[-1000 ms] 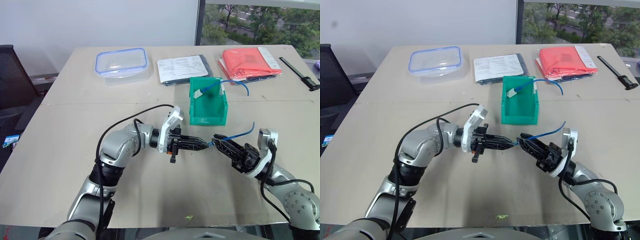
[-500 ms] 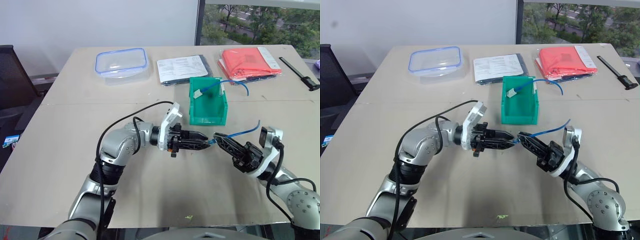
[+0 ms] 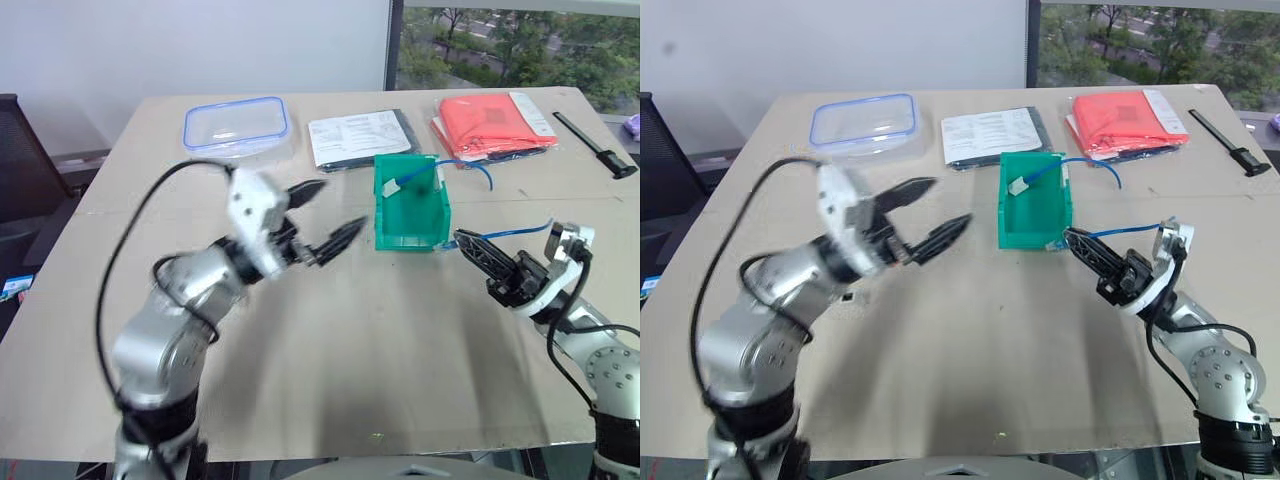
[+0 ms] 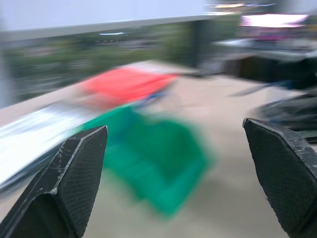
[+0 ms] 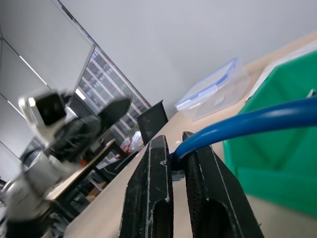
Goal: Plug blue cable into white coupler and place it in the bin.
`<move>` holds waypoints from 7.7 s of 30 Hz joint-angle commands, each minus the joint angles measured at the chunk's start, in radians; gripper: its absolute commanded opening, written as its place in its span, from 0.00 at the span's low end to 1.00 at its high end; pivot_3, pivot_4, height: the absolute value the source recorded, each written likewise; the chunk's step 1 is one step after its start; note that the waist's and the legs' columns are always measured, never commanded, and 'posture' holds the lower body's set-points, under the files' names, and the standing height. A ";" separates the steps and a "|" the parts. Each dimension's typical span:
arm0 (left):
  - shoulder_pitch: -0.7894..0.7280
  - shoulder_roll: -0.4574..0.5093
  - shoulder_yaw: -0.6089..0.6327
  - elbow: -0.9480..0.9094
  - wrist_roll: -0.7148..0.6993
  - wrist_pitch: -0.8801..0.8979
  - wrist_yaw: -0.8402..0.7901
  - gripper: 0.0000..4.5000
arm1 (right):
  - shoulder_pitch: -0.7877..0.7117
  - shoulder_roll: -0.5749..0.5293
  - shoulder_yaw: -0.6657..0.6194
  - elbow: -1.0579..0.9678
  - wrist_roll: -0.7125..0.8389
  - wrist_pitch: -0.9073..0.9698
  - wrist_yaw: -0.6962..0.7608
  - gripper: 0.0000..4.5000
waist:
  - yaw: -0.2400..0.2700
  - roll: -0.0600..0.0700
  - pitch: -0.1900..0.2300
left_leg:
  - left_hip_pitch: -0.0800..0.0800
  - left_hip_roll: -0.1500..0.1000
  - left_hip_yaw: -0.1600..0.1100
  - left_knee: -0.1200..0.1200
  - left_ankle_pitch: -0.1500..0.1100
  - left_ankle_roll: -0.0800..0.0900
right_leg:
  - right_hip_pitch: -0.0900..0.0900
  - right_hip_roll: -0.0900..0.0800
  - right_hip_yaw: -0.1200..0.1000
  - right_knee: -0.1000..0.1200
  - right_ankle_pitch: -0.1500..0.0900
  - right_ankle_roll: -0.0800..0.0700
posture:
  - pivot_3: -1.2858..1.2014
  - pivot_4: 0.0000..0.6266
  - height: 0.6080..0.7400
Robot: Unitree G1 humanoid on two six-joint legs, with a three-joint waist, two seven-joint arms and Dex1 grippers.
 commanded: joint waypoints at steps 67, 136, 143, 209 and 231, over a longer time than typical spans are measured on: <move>-0.474 -0.011 -0.485 1.232 0.175 -0.717 -0.892 0.13 | -0.336 -0.139 0.467 0.028 -0.760 -0.304 0.287 0.00 | 0.004 0.000 -0.001 | -0.003 -0.001 -0.003 0.003 0.000 0.000 | -0.002 0.004 -0.002 -0.001 0.001 0.001 | 0.52 0.24 1.00; -0.484 -0.053 -0.486 1.304 0.248 -0.759 -0.900 0.13 | -0.349 -0.165 0.528 0.100 -0.901 -0.302 0.323 0.00 | 0.004 -0.001 -0.002 | -0.001 -0.002 -0.004 0.004 0.000 0.000 | 0.000 0.004 -0.002 0.001 0.002 0.002 | 0.52 0.24 1.00; -0.486 -0.058 -0.484 1.303 0.252 -0.758 -0.896 0.13 | -0.368 -0.105 0.571 0.093 -0.928 -0.273 0.282 0.00 | 0.004 -0.001 -0.002 | -0.001 -0.002 -0.004 0.004 0.000 0.000 | 0.000 0.004 -0.002 0.001 0.002 0.002 | 0.52 0.24 1.00; -0.322 0.071 -0.411 1.019 0.216 -0.594 -0.878 0.99 | -0.297 -0.045 0.590 0.298 -0.821 -0.340 0.472 0.00 | -0.015 -0.002 -0.046 | 0.019 -0.001 -0.007 -0.009 -0.005 0.005 | 0.008 0.009 0.015 -0.006 0.002 0.001 | 0.52 0.24 1.00; -0.310 0.153 -0.136 0.279 -0.022 0.092 -0.262 0.99 | -0.918 -0.077 0.311 0.723 -0.697 0.072 0.258 0.00 | 0.004 -0.002 -0.018 | -0.013 -0.002 -0.006 0.000 -0.002 0.000 | -0.019 0.007 0.014 -0.002 0.004 -0.001 | 0.52 0.24 1.00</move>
